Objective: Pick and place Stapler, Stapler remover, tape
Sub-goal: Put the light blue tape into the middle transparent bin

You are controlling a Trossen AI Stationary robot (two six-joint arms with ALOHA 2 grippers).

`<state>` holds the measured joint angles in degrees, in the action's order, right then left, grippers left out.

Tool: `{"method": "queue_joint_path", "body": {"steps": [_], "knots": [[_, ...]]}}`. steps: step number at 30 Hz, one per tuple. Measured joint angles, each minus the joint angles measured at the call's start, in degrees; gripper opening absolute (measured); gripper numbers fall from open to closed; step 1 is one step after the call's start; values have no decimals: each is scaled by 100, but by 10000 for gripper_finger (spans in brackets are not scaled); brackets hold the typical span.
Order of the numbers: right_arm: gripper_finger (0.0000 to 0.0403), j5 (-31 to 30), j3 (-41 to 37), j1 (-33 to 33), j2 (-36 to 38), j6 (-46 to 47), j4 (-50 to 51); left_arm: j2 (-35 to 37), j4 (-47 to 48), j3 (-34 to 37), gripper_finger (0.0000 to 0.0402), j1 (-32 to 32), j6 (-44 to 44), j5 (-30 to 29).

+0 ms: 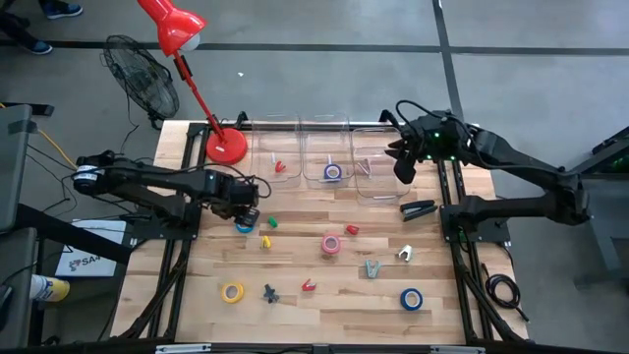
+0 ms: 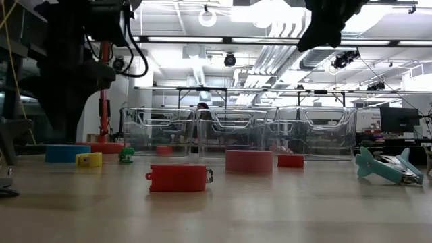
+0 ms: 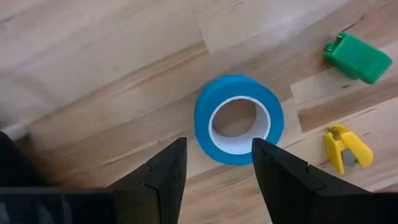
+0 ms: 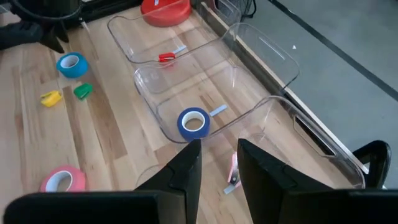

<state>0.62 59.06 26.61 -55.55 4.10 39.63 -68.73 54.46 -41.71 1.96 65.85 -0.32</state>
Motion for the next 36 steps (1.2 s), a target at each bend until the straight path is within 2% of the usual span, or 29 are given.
{"method": "queue_joint_path", "body": {"steps": [9,16,25,30,34,36], "knots": [[94,0,-3,-2,15,62,-73,0,-524,460,177,-13,262,50],[94,-22,-3,-2,13,61,-73,0,-558,663,172,-13,408,85],[94,-35,-1,-2,13,61,-95,-2,-1139,887,109,-11,432,84],[94,-46,-1,-2,11,143,-95,-2,-1147,991,77,-11,527,85],[94,-43,-1,-2,11,149,-95,0,-1174,996,36,-11,429,83],[94,-20,-1,-2,11,149,-96,-2,-1401,996,29,-11,304,85]]}}
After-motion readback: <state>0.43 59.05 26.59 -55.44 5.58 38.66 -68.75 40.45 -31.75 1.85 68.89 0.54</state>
